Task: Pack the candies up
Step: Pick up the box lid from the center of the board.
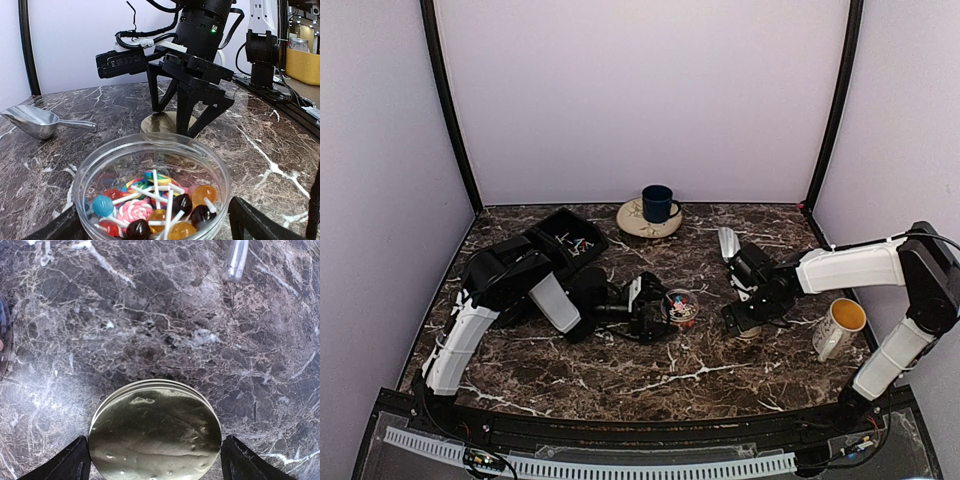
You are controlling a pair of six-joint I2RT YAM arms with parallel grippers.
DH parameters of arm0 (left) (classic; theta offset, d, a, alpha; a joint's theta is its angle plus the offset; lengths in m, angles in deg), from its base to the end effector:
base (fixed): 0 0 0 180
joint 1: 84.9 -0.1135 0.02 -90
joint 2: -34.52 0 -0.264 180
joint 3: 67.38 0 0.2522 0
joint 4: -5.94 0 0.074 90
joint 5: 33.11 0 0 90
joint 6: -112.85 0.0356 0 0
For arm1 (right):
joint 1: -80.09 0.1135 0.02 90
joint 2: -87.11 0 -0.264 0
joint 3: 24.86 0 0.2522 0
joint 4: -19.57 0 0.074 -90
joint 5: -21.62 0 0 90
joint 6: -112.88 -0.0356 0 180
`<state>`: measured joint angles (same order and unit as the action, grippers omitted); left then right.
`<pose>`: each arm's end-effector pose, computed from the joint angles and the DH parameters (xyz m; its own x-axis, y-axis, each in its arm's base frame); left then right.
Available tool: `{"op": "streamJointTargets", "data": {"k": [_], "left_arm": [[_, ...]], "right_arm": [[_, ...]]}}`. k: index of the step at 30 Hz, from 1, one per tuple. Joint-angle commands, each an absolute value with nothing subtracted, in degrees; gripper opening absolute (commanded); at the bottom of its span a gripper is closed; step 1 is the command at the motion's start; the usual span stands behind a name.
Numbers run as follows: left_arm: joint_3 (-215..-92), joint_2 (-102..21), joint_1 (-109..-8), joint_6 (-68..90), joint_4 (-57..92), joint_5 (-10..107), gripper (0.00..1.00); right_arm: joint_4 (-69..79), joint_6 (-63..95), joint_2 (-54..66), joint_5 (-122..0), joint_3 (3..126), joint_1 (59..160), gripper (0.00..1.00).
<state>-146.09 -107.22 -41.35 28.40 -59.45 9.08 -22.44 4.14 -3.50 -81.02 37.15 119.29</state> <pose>0.3004 -0.3219 0.0562 0.1263 -0.0305 -0.9915 0.9917 -0.0204 0.1270 0.2222 0.1711 0.1542 -0.8723 -0.3069 -0.3807 -0.2959 0.9511 -0.0888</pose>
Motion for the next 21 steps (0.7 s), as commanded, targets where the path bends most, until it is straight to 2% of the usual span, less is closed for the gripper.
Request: {"op": "streamJointTargets", "data": {"k": [1, 11, 21], "left_arm": [[-143.6, -114.3, -42.1, 29.5, -51.4, 6.5, 0.99], [-143.5, -114.2, -42.1, 29.4, -51.8, 6.0, 0.99], [-143.6, -114.3, -42.1, 29.3, -51.8, 5.7, 0.99]], "right_arm": [[-21.0, 4.1, -3.4, -80.0, 36.0, 118.4, 0.90], [-19.3, 3.8, -2.6, -78.2, 34.6, 117.3, 0.90], [-19.6, 4.4, -2.1, -77.6, 35.1, 117.1, 0.80]]}}
